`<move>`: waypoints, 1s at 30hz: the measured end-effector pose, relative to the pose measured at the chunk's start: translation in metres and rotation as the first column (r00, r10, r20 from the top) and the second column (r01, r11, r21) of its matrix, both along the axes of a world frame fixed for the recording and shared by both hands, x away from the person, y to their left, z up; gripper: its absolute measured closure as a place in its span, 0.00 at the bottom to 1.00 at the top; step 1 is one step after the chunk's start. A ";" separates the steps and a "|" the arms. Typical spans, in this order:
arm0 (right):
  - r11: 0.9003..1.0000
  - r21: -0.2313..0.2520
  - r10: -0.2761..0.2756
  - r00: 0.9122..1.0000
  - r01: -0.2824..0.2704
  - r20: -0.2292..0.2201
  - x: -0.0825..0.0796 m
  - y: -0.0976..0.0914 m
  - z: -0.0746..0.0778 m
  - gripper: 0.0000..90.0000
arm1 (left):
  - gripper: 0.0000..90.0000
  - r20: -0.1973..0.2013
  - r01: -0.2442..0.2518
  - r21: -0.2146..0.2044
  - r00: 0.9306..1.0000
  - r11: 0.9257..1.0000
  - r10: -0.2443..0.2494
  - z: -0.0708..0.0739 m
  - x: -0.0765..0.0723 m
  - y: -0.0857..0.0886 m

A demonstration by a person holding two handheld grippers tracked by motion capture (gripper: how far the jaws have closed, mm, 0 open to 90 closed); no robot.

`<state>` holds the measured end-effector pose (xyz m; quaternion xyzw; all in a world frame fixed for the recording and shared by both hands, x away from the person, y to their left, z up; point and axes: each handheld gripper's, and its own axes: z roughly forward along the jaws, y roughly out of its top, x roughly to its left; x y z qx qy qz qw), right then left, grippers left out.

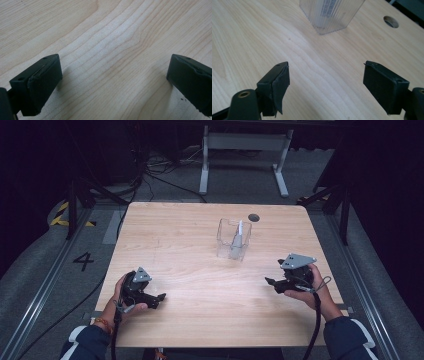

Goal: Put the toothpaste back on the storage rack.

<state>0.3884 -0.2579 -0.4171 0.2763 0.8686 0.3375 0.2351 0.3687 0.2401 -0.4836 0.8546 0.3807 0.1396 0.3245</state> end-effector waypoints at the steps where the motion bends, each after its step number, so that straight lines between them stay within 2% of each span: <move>1: 1.000 0.003 0.002 1.000 -0.002 -0.006 -0.002 -0.002 -0.003 0.24 | 0.01 0.000 0.001 0.001 1.000 1.000 -0.001 0.000 0.000 0.000; 10: 1.000 -0.022 -0.022 0.999 0.021 -0.042 -0.014 -0.018 -0.023 0.25 | 0.01 0.001 -0.001 -0.002 1.000 1.000 0.001 0.000 -0.001 0.000; 15: 0.999 0.003 -0.045 0.998 0.045 -0.053 -0.021 -0.030 -0.031 0.24 | 0.01 0.001 -0.001 -0.002 1.000 1.000 0.001 0.000 -0.001 0.000; 21: 0.998 -0.005 -0.066 0.995 0.065 -0.073 -0.030 -0.042 -0.043 0.24 | 0.01 0.001 -0.002 -0.002 1.000 1.000 0.002 0.000 -0.001 0.000; 30: 0.994 0.034 -0.104 0.989 0.108 -0.103 -0.041 -0.060 -0.055 0.22 | 0.01 0.001 -0.001 -0.002 1.000 1.000 0.001 0.000 -0.001 0.000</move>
